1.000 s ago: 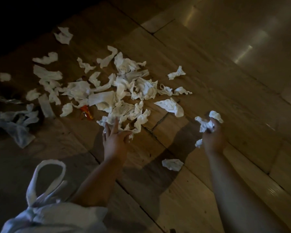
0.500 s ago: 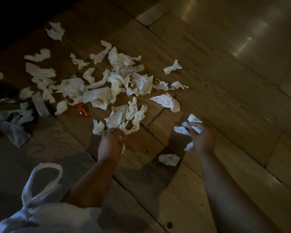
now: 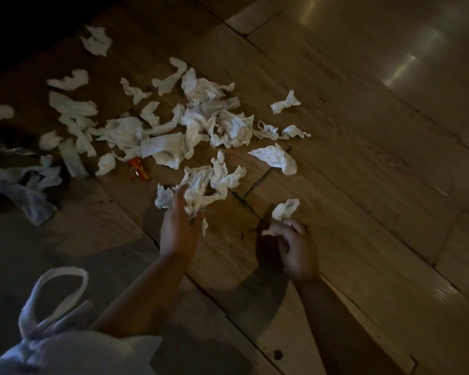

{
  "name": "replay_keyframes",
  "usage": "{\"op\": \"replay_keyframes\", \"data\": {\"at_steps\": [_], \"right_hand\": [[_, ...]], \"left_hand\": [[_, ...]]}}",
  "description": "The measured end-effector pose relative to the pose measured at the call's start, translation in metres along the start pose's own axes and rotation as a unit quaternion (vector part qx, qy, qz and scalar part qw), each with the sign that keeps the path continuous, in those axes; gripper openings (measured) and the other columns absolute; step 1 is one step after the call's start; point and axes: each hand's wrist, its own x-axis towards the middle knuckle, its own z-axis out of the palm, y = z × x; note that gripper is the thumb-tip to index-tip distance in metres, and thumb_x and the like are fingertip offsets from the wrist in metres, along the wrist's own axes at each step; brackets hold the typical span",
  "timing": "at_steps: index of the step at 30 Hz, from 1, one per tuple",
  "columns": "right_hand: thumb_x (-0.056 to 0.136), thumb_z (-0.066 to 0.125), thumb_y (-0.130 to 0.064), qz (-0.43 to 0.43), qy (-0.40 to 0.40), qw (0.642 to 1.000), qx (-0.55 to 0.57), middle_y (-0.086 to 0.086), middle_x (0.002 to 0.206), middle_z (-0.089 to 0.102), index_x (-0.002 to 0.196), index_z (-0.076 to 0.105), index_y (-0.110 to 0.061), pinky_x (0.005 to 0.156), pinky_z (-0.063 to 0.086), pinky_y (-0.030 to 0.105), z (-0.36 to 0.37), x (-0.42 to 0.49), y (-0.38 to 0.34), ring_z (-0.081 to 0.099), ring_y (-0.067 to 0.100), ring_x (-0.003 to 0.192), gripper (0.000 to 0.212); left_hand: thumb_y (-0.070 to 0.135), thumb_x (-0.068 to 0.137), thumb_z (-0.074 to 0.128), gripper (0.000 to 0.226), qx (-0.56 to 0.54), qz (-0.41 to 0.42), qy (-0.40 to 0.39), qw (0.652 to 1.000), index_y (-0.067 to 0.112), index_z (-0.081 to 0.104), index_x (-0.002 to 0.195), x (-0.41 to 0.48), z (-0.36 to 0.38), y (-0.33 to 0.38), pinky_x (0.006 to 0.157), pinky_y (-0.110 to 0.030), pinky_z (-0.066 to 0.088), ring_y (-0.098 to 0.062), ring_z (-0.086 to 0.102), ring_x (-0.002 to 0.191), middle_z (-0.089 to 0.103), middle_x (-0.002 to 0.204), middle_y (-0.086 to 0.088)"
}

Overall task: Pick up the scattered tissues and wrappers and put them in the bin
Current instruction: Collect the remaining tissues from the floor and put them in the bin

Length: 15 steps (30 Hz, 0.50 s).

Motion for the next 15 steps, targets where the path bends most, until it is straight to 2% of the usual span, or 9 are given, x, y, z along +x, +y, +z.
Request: {"op": "replay_keyframes", "data": {"at_steps": [3, 5, 7, 10, 12, 14, 15], "right_hand": [[0.09, 0.054, -0.013, -0.004, 0.101, 0.994, 0.041, -0.001, 0.132, 0.05, 0.139, 0.038, -0.022, 0.089, 0.048, 0.025, -0.011, 0.043, -0.024, 0.049, 0.006, 0.112, 0.053], [0.089, 0.056, -0.011, -0.015, 0.128, 0.99, 0.062, 0.002, 0.135, 0.046, 0.135, 0.044, -0.017, 0.084, 0.05, 0.022, -0.021, 0.078, -0.041, 0.048, 0.006, 0.112, 0.047], [0.087, 0.06, -0.009, -0.016, 0.115, 0.993, 0.035, 0.008, 0.143, 0.035, 0.121, 0.058, -0.011, 0.089, 0.051, 0.025, -0.03, 0.112, -0.052, 0.047, 0.015, 0.12, 0.034], [0.085, 0.064, -0.011, 0.042, 0.023, 0.998, -0.029, 0.008, 0.154, 0.02, 0.111, 0.064, -0.006, 0.101, 0.041, 0.028, -0.031, 0.146, -0.052, 0.029, 0.024, 0.138, 0.027], [0.084, 0.064, -0.01, 0.045, -0.004, 0.998, -0.036, 0.008, 0.153, 0.026, 0.108, 0.065, -0.004, 0.105, 0.04, 0.036, -0.026, 0.152, -0.05, 0.029, 0.027, 0.138, 0.024], [0.084, 0.061, -0.003, 0.046, 0.005, 0.999, 0.01, 0.012, 0.143, 0.042, 0.108, 0.064, 0.0, 0.101, 0.04, 0.03, -0.019, 0.146, -0.054, 0.041, 0.027, 0.132, 0.025], [0.084, 0.059, 0.001, 0.047, 0.009, 0.998, 0.032, 0.014, 0.137, 0.048, 0.109, 0.063, 0.001, 0.097, 0.039, 0.026, -0.015, 0.14, -0.056, 0.046, 0.027, 0.128, 0.025]], "left_hand": [[0.012, 0.089, 0.059, 0.04, 0.031, 0.014, 0.002, 0.999, 0.013, 0.052, 0.128, 0.01, -0.007, -0.005, 0.082, -0.025, 0.049, -0.016, 0.057, 0.107, 0.056, 0.127, -0.008], [0.01, 0.086, 0.063, 0.033, 0.05, 0.032, -0.006, 0.998, 0.009, 0.06, 0.118, 0.019, -0.01, -0.011, 0.088, -0.031, 0.051, -0.021, 0.055, 0.112, 0.054, 0.126, -0.008], [0.014, 0.083, 0.066, 0.029, 0.091, 0.034, -0.019, 0.995, 0.01, 0.065, 0.112, 0.027, -0.015, -0.015, 0.102, -0.039, 0.044, -0.029, 0.04, 0.129, 0.044, 0.137, -0.009], [0.02, 0.081, 0.069, 0.027, 0.182, 0.019, -0.028, 0.983, 0.02, 0.068, 0.109, 0.035, -0.022, -0.015, 0.109, -0.047, 0.036, -0.031, 0.015, 0.14, 0.025, 0.151, -0.001], [0.022, 0.08, 0.071, 0.025, 0.2, 0.014, -0.03, 0.979, 0.024, 0.068, 0.105, 0.04, -0.026, -0.018, 0.112, -0.049, 0.031, -0.032, 0.009, 0.142, 0.019, 0.155, -0.001], [0.019, 0.08, 0.07, 0.025, 0.174, 0.003, -0.042, 0.984, 0.021, 0.068, 0.105, 0.045, -0.026, -0.02, 0.115, -0.048, 0.028, -0.03, 0.009, 0.144, 0.022, 0.155, -0.003], [0.017, 0.081, 0.069, 0.026, 0.155, 0.002, -0.048, 0.987, 0.019, 0.067, 0.107, 0.047, -0.026, -0.02, 0.114, -0.045, 0.03, -0.029, 0.017, 0.143, 0.029, 0.152, -0.005]]}}
